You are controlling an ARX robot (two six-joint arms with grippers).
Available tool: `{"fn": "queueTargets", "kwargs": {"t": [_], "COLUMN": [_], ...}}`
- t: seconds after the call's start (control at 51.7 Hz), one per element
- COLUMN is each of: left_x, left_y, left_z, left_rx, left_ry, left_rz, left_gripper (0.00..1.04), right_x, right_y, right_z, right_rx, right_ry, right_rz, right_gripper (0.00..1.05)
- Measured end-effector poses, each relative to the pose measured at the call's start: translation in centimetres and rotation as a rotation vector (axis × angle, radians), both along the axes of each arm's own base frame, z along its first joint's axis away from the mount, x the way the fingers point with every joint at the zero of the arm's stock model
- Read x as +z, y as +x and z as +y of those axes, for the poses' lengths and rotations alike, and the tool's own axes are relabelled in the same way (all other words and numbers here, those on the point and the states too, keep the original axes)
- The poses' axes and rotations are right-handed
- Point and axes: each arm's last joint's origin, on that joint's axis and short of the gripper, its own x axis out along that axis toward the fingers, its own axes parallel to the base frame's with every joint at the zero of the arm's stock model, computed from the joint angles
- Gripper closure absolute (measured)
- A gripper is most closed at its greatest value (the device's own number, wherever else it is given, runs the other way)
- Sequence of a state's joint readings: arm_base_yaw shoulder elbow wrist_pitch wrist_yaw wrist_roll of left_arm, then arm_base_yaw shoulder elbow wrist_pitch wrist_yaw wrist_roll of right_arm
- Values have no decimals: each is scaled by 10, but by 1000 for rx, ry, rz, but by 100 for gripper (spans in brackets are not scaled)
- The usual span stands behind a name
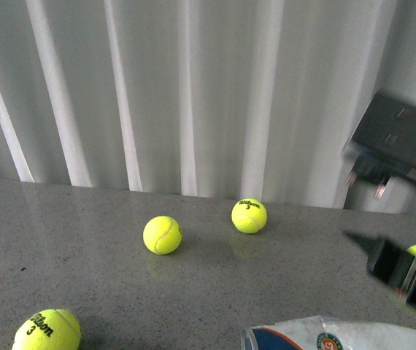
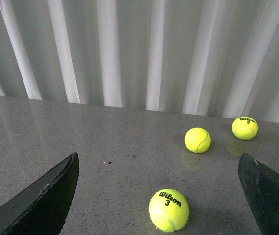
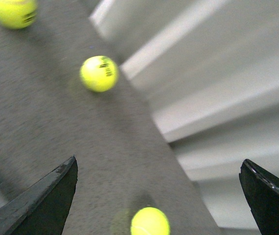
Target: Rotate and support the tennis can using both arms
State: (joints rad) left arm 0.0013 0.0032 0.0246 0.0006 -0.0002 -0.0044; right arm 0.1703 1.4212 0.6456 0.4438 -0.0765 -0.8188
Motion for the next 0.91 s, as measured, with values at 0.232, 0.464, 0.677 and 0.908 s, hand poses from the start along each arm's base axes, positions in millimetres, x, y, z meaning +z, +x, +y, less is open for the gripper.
{"fn": "queueTargets", "kwargs": {"t": [0.232, 0.464, 0.677, 0.908], "left_x": [0, 0, 0, 0], "left_y": [0, 0, 0, 0], "left_z": [0, 0, 0, 0], "left_rx": [0, 0, 0, 0], "left_ry": [0, 0, 0, 0], "left_rz": [0, 0, 0, 0], "left_gripper": [7, 7, 7, 7], "right_x": [37, 33, -3, -16], "right_y": [-45, -99, -124, -141], "right_z": [-44, -66, -64, -51], "right_rx": [-334, -414, -368, -363], "right_ry": [369, 595, 774, 805], "right_rz": [-298, -430, -208, -211], "right_gripper": [7, 13, 47, 93]}}
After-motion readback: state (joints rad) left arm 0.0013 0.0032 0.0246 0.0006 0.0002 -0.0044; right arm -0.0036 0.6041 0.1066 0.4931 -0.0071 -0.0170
